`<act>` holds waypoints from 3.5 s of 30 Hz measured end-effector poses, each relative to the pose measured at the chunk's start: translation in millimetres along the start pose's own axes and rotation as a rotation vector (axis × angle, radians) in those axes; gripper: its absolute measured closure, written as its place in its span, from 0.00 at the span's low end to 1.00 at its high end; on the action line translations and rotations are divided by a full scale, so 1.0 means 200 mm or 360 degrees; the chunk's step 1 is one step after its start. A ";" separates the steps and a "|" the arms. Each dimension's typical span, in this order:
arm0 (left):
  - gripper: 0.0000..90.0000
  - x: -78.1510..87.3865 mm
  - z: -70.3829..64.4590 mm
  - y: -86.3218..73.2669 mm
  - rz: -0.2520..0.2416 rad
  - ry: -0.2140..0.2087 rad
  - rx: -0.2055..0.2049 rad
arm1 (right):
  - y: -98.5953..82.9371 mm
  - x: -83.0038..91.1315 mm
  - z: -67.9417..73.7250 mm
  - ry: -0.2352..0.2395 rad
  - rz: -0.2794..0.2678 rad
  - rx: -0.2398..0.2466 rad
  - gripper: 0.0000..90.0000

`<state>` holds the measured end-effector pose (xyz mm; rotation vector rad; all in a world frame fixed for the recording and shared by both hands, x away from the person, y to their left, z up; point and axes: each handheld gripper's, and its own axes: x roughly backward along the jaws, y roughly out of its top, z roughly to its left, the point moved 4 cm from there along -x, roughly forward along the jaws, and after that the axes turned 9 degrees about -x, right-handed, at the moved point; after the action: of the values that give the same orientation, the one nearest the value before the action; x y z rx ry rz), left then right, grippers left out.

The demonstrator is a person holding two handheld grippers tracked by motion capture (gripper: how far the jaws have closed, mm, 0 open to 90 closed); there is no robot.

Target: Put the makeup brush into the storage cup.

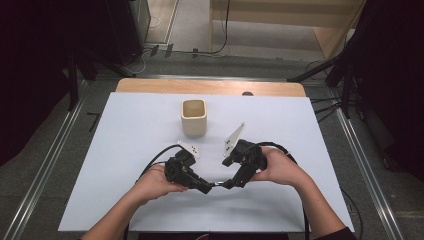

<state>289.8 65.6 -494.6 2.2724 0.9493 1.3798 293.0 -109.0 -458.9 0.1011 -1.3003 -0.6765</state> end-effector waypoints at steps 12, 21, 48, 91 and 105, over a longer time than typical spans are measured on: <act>0.88 0.02 0.01 -0.03 -0.0077 0.0036 0.0040 | -0.01 0.04 -0.02 -0.0077 -0.0157 -0.0189 0.17; 0.88 0.06 0.02 -0.03 -0.0198 0.0112 0.0089 | -0.06 0.09 -0.02 -0.0161 -0.0295 -0.0356 0.20; 0.88 0.08 0.00 -0.08 -0.0557 0.0326 0.0296 | -0.13 0.15 0.01 -0.0249 -0.0514 -0.0642 0.22; 0.88 0.05 -0.09 -0.14 -0.1063 0.0645 0.0329 | -0.24 0.09 0.13 -0.0338 -0.0866 -0.0892 0.24; 0.88 0.00 -0.11 -0.14 -0.1137 0.0679 0.0343 | -0.24 0.06 0.16 -0.0299 -0.0967 -0.0905 0.24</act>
<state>259.7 84.0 -499.2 1.4981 1.8870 1.4675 245.4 -143.1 -460.0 -0.0381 -1.2081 -1.5841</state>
